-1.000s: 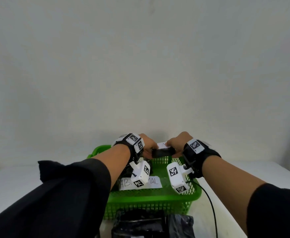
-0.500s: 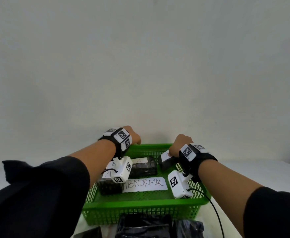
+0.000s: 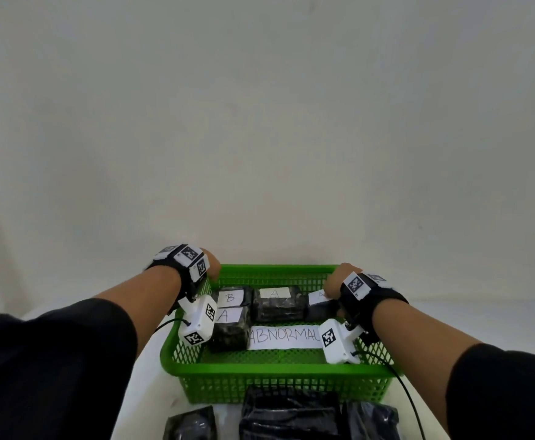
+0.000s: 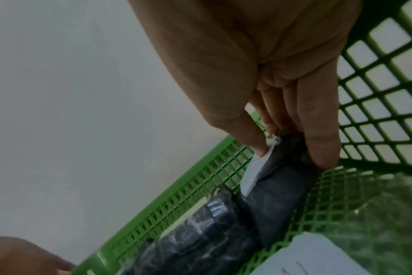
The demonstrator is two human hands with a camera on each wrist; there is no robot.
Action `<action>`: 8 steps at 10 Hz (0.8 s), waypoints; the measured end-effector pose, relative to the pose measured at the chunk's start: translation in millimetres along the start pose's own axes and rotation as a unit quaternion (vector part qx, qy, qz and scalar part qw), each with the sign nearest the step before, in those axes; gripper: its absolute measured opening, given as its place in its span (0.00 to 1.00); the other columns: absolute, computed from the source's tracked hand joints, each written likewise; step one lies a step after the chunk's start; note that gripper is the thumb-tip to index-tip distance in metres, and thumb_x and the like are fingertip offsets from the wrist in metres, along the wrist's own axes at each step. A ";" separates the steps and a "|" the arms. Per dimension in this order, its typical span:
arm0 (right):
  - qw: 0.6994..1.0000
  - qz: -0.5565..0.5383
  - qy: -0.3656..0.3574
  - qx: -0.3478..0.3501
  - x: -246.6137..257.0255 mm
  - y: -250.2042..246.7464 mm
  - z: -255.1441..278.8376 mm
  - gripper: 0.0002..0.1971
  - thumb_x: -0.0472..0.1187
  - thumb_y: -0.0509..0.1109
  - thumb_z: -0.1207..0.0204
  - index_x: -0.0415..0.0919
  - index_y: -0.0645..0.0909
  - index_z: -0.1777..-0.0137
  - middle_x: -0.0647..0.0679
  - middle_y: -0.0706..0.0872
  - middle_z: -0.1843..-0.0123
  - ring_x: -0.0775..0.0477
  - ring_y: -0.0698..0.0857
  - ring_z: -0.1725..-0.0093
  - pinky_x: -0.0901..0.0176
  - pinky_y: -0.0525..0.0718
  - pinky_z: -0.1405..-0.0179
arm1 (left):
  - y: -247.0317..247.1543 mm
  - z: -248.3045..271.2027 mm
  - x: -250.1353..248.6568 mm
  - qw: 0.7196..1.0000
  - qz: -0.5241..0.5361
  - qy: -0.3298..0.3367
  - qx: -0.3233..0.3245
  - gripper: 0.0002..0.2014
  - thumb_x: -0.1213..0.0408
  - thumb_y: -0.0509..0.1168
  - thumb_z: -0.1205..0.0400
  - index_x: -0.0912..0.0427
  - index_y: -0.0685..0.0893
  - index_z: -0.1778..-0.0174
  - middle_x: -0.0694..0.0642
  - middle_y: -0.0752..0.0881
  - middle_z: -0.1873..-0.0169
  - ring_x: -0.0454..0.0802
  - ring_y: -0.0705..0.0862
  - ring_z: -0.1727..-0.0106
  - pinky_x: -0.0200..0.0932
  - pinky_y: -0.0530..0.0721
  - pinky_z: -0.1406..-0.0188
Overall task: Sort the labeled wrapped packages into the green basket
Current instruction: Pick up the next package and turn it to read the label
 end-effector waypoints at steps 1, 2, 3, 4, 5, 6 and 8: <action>0.999 0.048 -0.011 0.018 3.2 6.1 6.4 0.17 0.39 0.70 0.16 0.32 0.85 0.30 0.36 0.87 0.29 0.37 0.85 0.28 0.56 0.79 0.45 | -8.5 57.3 -6.1 0.999 0.010 -0.018 0.047 0.23 0.56 0.59 0.12 0.63 0.73 0.22 0.59 0.75 0.24 0.57 0.75 0.24 0.47 0.73 0.27; 0.998 0.055 0.001 -0.011 3.0 11.7 1.2 0.10 0.43 0.72 0.18 0.40 0.87 0.59 0.43 0.90 0.51 0.43 0.91 0.48 0.58 0.84 0.55 | 1.4 56.1 -20.3 0.999 0.008 0.029 0.037 0.21 0.62 0.55 0.10 0.68 0.71 0.22 0.62 0.73 0.23 0.59 0.73 0.22 0.47 0.71 0.26; 0.997 0.057 0.007 -0.046 4.3 15.7 -6.8 0.15 0.45 0.76 0.23 0.43 0.78 0.69 0.49 0.83 0.66 0.50 0.82 0.68 0.58 0.81 0.63 | 12.5 45.7 -19.2 0.997 -0.026 0.054 0.042 0.20 0.64 0.54 0.10 0.70 0.72 0.24 0.62 0.74 0.24 0.59 0.74 0.23 0.48 0.71 0.25; 0.997 0.065 0.011 -0.041 5.6 14.5 -0.7 0.16 0.45 0.75 0.22 0.43 0.77 0.70 0.50 0.81 0.68 0.51 0.78 0.70 0.60 0.80 0.63 | 14.0 43.4 -21.9 0.997 0.001 0.080 0.022 0.20 0.63 0.54 0.10 0.71 0.73 0.24 0.61 0.76 0.25 0.59 0.75 0.24 0.46 0.72 0.27; 0.995 0.092 0.010 -0.028 5.8 16.8 -1.0 0.16 0.45 0.73 0.21 0.43 0.76 0.68 0.50 0.80 0.67 0.51 0.78 0.70 0.61 0.78 0.65 | 15.9 42.2 -22.3 0.995 -0.020 0.095 0.019 0.19 0.64 0.54 0.10 0.71 0.74 0.25 0.62 0.79 0.33 0.59 0.76 0.25 0.45 0.73 0.29; 0.996 0.090 0.011 -0.022 6.1 17.0 -0.1 0.15 0.45 0.73 0.21 0.43 0.77 0.67 0.49 0.81 0.66 0.50 0.78 0.69 0.61 0.77 0.68 | 13.3 48.0 -18.3 0.996 -0.009 0.083 0.012 0.16 0.64 0.55 0.10 0.64 0.75 0.27 0.58 0.78 0.34 0.52 0.77 0.32 0.40 0.72 0.41; 0.998 0.061 0.011 -0.018 1.8 19.6 -2.6 0.18 0.50 0.78 0.24 0.42 0.76 0.66 0.49 0.80 0.66 0.51 0.78 0.69 0.60 0.76 0.72 | 19.0 34.7 -18.0 0.991 -0.094 0.091 0.016 0.18 0.62 0.55 0.10 0.65 0.76 0.27 0.58 0.79 0.30 0.51 0.79 0.36 0.34 0.78 0.39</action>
Point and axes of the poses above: each hand's wrist, its own z-axis away from the middle knuckle, its own y-axis out of the palm, x = y × z, the point moved 7 cm from there along -z, towards the middle knuckle
